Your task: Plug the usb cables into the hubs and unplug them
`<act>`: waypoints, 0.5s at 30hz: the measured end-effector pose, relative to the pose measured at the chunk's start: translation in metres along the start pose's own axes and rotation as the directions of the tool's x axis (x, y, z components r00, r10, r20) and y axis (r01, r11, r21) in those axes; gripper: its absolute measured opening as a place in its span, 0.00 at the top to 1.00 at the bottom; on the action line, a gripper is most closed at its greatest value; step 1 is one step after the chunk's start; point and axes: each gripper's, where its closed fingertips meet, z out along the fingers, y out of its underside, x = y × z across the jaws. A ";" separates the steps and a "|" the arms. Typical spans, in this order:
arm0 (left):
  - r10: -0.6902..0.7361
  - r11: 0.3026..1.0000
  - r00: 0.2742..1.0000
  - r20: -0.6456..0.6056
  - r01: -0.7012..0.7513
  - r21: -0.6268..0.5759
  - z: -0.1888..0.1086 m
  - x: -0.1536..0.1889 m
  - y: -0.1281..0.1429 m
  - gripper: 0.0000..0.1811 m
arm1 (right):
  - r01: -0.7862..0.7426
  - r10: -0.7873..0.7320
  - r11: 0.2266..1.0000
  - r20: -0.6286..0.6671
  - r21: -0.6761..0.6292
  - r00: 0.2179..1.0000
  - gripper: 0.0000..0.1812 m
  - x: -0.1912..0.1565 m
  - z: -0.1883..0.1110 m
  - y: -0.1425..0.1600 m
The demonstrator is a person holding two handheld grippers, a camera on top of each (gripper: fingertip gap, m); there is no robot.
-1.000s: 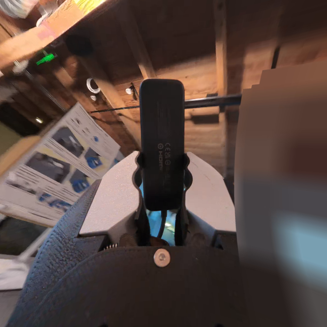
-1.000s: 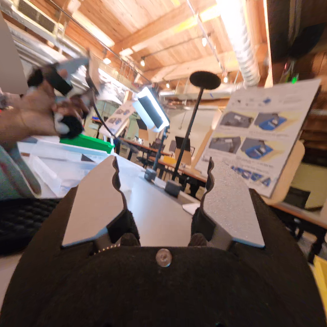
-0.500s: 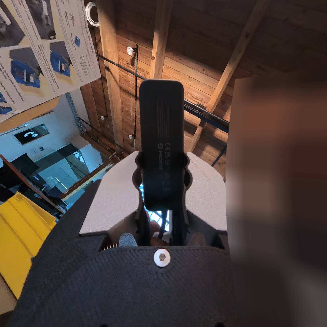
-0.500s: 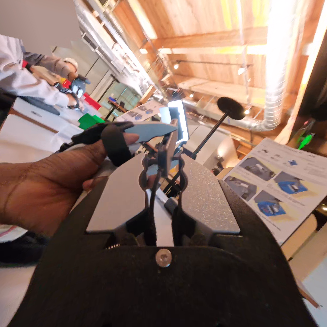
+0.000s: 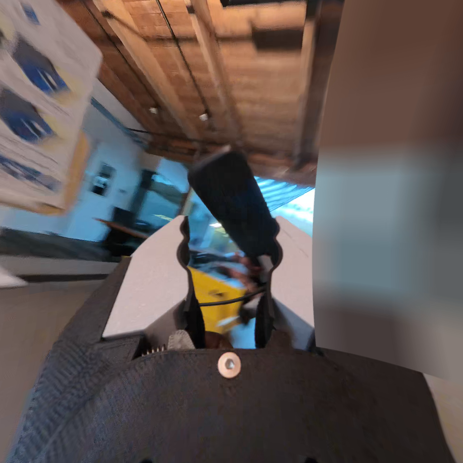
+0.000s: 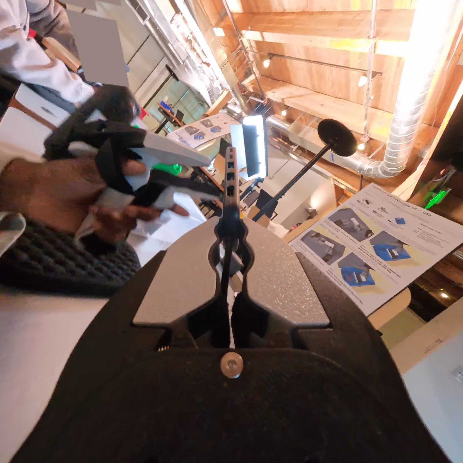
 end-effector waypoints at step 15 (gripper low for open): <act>0.815 -0.054 0.225 -0.534 -0.888 -0.456 -0.030 -0.010 0.088 0.90 | 0.145 -0.052 0.970 0.416 -0.194 0.908 0.92 -0.036 -0.033 0.035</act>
